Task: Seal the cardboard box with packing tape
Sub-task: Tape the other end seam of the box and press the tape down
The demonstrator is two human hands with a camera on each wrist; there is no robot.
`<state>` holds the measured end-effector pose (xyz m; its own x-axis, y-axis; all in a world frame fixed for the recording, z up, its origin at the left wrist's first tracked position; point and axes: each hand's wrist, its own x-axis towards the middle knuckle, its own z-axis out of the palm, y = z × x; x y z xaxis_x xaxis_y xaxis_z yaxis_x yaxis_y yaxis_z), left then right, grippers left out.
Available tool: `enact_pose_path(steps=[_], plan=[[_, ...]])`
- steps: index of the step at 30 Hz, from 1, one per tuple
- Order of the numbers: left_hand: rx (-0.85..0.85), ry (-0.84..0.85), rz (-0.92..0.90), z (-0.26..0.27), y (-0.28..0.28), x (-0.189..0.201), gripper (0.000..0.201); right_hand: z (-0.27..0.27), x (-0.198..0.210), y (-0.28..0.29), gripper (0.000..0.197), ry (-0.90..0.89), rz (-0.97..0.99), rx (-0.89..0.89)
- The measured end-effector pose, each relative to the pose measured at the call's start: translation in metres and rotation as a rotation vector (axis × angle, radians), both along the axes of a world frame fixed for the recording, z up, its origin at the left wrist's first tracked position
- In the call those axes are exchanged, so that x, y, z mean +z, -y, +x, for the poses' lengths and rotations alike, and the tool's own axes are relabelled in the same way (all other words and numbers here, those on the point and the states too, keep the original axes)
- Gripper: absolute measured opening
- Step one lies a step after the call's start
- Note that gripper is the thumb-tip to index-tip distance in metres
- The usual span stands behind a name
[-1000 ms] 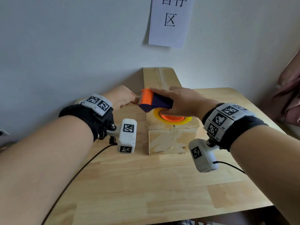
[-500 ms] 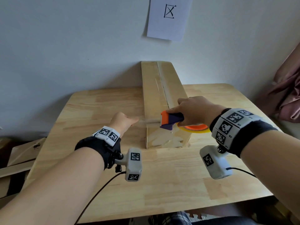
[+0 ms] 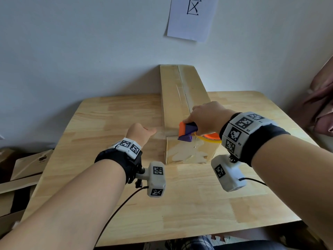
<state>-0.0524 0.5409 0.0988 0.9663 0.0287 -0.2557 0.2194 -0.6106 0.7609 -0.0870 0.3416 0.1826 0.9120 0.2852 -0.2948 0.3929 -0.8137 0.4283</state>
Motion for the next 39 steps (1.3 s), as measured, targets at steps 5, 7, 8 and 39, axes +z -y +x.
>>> enact_pose_path(steps=[5, 7, 8, 39], plan=[[-0.001, -0.015, -0.013, 0.003, -0.004, -0.006, 0.033, 0.007, -0.001, -0.005, 0.039, -0.032, -0.008, -0.002], [0.001, -0.016, -0.026, 0.003, -0.004, -0.008, 0.032, 0.009, -0.001, -0.006, 0.04, -0.042, -0.007, 0.001], [0.002, -0.017, -0.031, 0.003, -0.004, -0.009, 0.031, 0.01, -0.001, -0.006, 0.04, -0.048, -0.01, 0.003], [0.217, -0.547, -0.29, -0.002, 0.029, -0.048, 0.029, 0.018, -0.017, 0.004, 0.033, -0.021, 0.049, -0.007]])
